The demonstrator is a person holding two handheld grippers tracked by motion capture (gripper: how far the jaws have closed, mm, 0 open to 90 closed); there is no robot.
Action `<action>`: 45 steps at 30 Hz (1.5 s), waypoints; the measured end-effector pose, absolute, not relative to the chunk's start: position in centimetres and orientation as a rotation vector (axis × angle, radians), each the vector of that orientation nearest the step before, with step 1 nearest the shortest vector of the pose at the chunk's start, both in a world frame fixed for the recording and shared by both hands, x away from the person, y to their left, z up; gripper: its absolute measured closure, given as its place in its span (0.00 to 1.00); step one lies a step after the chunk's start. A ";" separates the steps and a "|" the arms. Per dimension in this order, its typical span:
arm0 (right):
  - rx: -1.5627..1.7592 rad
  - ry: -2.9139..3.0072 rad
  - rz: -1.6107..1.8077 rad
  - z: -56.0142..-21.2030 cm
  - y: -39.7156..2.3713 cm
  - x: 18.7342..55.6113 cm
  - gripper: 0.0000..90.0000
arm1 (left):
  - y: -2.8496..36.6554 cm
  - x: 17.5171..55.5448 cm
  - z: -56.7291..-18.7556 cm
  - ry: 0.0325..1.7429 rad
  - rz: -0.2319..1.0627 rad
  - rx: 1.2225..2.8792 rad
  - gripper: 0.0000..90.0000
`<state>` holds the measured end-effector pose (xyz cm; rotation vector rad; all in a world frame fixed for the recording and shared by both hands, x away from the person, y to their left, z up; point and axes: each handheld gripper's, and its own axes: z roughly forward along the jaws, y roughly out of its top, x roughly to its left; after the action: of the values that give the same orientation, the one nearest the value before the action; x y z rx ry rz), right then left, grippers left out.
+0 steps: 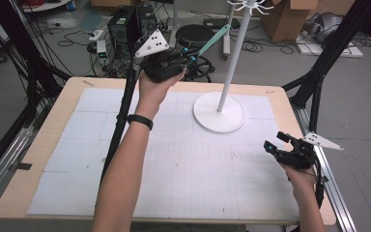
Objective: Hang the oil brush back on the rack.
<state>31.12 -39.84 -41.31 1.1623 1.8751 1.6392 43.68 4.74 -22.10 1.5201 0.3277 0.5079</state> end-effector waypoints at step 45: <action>1.169 1.863 1.660 -41.4 -40.1 31.0 0.17 | 2.8 46.4 -20.9 0.355 0.500 1.445 0.91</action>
<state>31.04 -40.10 -41.36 1.1691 1.8631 1.6603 46.38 2.76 -20.85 1.4448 0.3546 0.5000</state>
